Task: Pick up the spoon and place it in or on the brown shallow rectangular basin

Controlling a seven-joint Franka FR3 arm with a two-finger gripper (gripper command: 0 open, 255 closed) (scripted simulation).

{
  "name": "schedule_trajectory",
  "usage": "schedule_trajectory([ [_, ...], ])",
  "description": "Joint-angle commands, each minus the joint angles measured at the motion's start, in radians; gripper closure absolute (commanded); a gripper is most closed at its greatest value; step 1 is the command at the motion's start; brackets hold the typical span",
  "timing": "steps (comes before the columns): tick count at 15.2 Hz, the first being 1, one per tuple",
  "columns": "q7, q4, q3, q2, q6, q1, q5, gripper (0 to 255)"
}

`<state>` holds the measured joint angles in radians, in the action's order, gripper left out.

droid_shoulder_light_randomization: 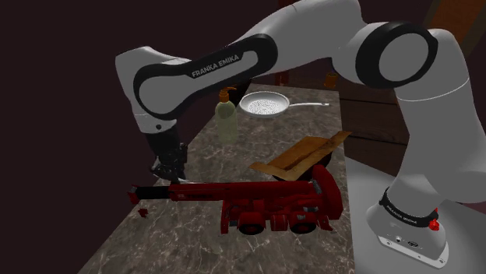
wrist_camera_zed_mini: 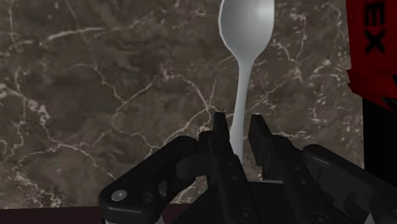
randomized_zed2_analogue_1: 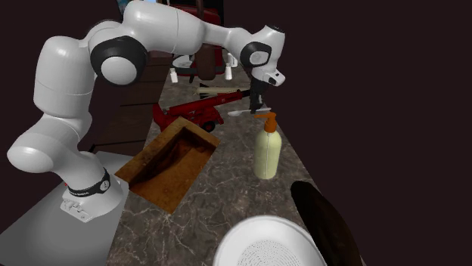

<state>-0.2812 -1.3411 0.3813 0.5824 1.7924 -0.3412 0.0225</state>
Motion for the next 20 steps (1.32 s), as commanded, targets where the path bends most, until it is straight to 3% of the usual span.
schedule_trajectory([
  [1,-0.003,0.027,0.001,-0.001,-0.028,-0.002,0.000,255],
  [19,-0.028,0.291,0.006,0.014,-0.273,-0.032,0.004,255],
  [20,-0.015,0.192,0.011,-0.049,-0.238,-0.003,-0.013,255],
])
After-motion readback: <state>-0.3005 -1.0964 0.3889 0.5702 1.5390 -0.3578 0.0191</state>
